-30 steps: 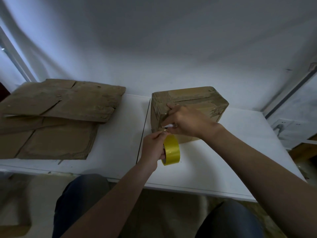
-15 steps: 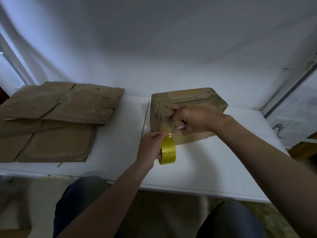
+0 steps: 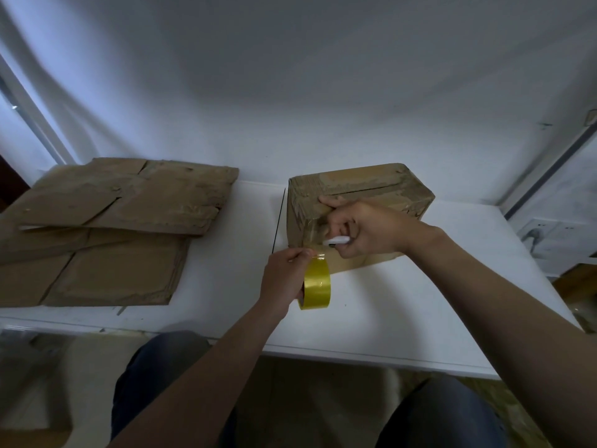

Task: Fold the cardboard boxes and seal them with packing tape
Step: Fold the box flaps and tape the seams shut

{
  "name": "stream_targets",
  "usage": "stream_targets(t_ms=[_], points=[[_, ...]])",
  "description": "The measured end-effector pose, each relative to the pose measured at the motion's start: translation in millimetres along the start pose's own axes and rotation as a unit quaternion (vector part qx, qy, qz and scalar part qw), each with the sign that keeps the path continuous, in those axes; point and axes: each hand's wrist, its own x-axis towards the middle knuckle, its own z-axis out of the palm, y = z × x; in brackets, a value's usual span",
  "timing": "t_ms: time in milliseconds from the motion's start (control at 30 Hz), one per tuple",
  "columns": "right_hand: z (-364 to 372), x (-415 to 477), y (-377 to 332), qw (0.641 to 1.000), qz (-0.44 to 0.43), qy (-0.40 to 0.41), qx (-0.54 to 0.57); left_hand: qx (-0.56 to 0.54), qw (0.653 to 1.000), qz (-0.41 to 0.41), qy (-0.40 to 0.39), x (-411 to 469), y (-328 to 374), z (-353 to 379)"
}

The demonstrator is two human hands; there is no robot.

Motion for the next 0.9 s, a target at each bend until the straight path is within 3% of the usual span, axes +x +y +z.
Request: stream_targets(t_ms=[100,200,433,567,700,900], points=[[8,4,-3,0.994,-0.063,0.058,-0.071,-0.02,1.0,-0.015,-0.005,-3,1,3],[13,9,-5,0.984,-0.094,0.05,-0.143,-0.039,0.999,-0.034,-0.013,-6,1,5],[9,15,-10,0.97,-0.012,-0.044,-0.239,-0.056,0.997,-0.042,-0.014,-5,3,1],[2,8,6,0.983,-0.014,-0.057,-0.171,0.01,0.999,-0.044,-0.007,-5,-13,-7],[5,3,10,0.994,-0.02,-0.023,-0.101,-0.032,0.997,-0.065,0.023,0,-9,-33],[7,-6,10,0.999,0.004,0.022,0.037,0.015,0.995,0.035,0.091,30,54,-52]])
